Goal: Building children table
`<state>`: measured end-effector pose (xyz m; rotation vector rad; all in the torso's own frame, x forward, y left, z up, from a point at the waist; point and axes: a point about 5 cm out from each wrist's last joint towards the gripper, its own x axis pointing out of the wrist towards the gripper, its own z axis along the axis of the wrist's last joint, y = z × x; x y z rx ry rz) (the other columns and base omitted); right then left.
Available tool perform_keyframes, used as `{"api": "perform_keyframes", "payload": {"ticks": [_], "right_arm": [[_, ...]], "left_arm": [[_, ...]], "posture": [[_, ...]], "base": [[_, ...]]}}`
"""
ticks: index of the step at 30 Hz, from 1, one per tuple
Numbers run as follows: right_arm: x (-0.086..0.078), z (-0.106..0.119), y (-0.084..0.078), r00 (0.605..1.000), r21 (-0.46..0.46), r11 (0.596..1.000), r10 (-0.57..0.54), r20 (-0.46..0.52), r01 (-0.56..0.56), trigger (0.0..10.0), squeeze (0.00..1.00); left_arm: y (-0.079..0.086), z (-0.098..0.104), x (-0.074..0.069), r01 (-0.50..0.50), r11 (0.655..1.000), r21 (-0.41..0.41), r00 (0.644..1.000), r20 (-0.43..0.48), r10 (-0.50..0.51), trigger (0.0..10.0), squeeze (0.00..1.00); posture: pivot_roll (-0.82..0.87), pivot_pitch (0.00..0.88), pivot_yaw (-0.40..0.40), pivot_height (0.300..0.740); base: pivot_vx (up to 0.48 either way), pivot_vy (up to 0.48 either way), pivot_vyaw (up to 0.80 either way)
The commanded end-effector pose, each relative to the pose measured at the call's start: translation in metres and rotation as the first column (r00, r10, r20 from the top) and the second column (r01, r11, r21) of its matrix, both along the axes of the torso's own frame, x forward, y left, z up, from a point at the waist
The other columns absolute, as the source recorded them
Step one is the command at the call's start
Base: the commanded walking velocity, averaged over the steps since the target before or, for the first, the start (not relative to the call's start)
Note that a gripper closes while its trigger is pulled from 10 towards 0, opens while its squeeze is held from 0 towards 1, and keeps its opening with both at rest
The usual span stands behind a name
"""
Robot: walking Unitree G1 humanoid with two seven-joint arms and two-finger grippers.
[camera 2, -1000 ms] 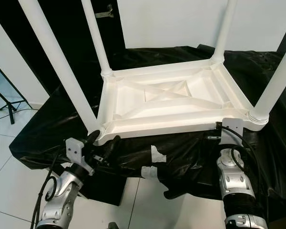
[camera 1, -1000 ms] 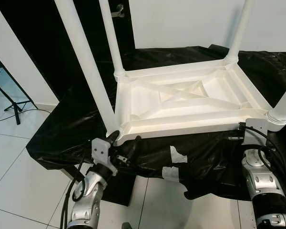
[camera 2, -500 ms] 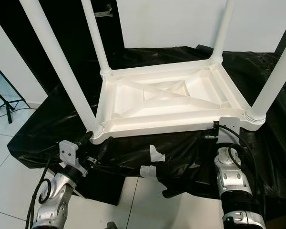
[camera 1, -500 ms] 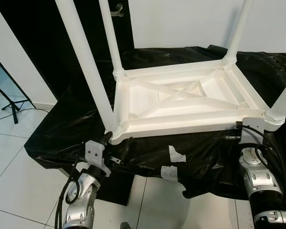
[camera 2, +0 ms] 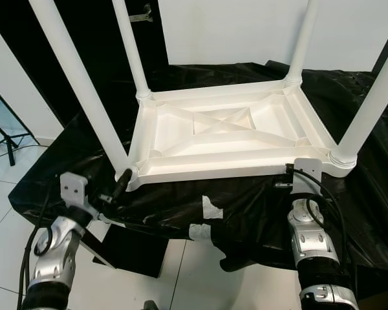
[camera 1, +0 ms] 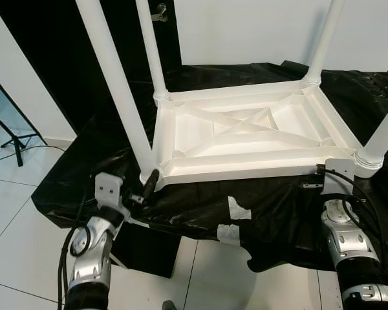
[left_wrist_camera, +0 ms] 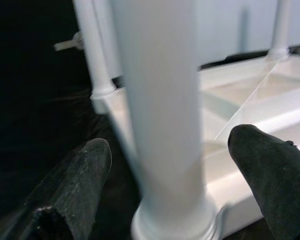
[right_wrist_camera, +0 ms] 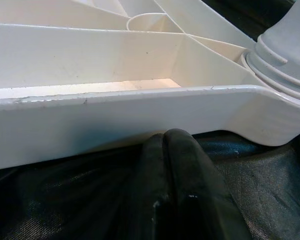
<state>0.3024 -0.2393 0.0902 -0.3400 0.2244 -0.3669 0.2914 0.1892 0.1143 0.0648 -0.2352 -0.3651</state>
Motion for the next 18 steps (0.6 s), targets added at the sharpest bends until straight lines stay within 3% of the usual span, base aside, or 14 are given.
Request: {"api": "perform_keyframes", "payload": {"ticks": [1, 6, 7, 8, 10, 12, 15, 16, 17, 18], "right_arm": [[-0.004, -0.018, 0.008, 0.997, 0.038, 0.999, 0.014, -0.081, -0.011, 10.0, 0.0], [-0.004, -0.019, 0.009, 0.996, 0.042, 0.999, 0.02, -0.082, -0.016, 10.0, 0.0], [-0.004, -0.019, 0.009, 0.996, 0.042, 0.999, 0.02, -0.082, -0.016, 10.0, 0.0], [-0.004, -0.019, 0.009, 0.996, 0.043, 0.999, 0.018, -0.083, -0.015, 10.0, 0.0], [-0.004, -0.019, 0.008, 0.996, 0.044, 0.999, 0.017, -0.084, -0.014, 10.0, 0.0], [-0.003, -0.02, 0.004, 0.996, 0.045, 0.999, 0.01, -0.091, -0.006, 10.0, 0.0], [-0.003, -0.019, 0.002, 0.996, 0.046, 0.999, 0.007, -0.094, -0.003, 10.0, 0.0], [0.0, -0.018, -0.001, 0.995, 0.044, 0.999, 0.006, -0.096, -0.002, 10.0, 0.0], [0.0, -0.018, -0.001, 0.995, 0.044, 0.999, 0.006, -0.096, -0.002, 10.0, 0.0], [0.004, -0.016, -0.003, 0.995, 0.039, 0.999, 0.011, -0.099, -0.007, 8.3, 0.0]], "left_arm": [[0.009, -0.006, 0.005, -0.289, 0.953, -0.093, 0.957, -0.035, 0.287, 10.0, 0.0], [-0.039, -0.002, 0.018, -0.093, 0.979, -0.183, 0.995, -0.044, 0.087, 10.0, 0.0], [-0.039, -0.002, 0.018, -0.093, 0.979, -0.183, 0.995, -0.044, 0.087, 10.0, 0.0], [-0.051, -0.004, 0.017, -0.01, 0.982, -0.191, 0.998, -0.055, -0.001, 10.0, 0.0], [-0.058, -0.006, 0.015, 0.046, 0.98, -0.195, 0.996, -0.062, -0.059, 10.0, 0.0], [-0.071, -0.011, 0.007, 0.209, 0.944, -0.254, 0.966, -0.097, -0.24, 10.0, 0.0], [-0.074, -0.012, 0.004, 0.259, 0.924, -0.281, 0.949, -0.104, -0.297, 10.0, 0.0], [-0.078, -0.013, 0.0, 0.329, 0.889, -0.319, 0.917, -0.119, -0.381, 9.3, 0.0], [-0.078, -0.013, 0.0, 0.329, 0.889, -0.319, 0.917, -0.119, -0.381, 9.3, 0.0], [-0.082, -0.012, -0.006, 0.412, 0.841, -0.349, 0.869, -0.126, -0.478, 9.4, 0.0]], "posture": [[0.11, 0.0, 0.072, 0.74], [0.1, 0.0, 0.074, 0.74], [0.1, 0.0, 0.074, 0.74], [0.1, 0.0, 0.075, 0.74], [0.1, 0.0, 0.075, 0.74], [0.09, 0.0, 0.078, 0.74], [0.09, 0.0, 0.078, 0.74], [0.09, 0.0, 0.08, 0.74], [0.09, 0.0, 0.08, 0.74], [0.1, 0.0, 0.081, 0.74]], "base": [[0.0, 0.0, 0.0], [0.0, 0.0, 0.0], [0.0, 0.0, 0.0], [0.0, 0.0, 0.0], [0.0, 0.0, 0.0], [0.0, 0.0, 0.0], [0.0, 0.0, 0.0], [0.0, 0.0, 0.0], [0.0, 0.0, 0.0], [0.0, 0.0, 0.0]]}}
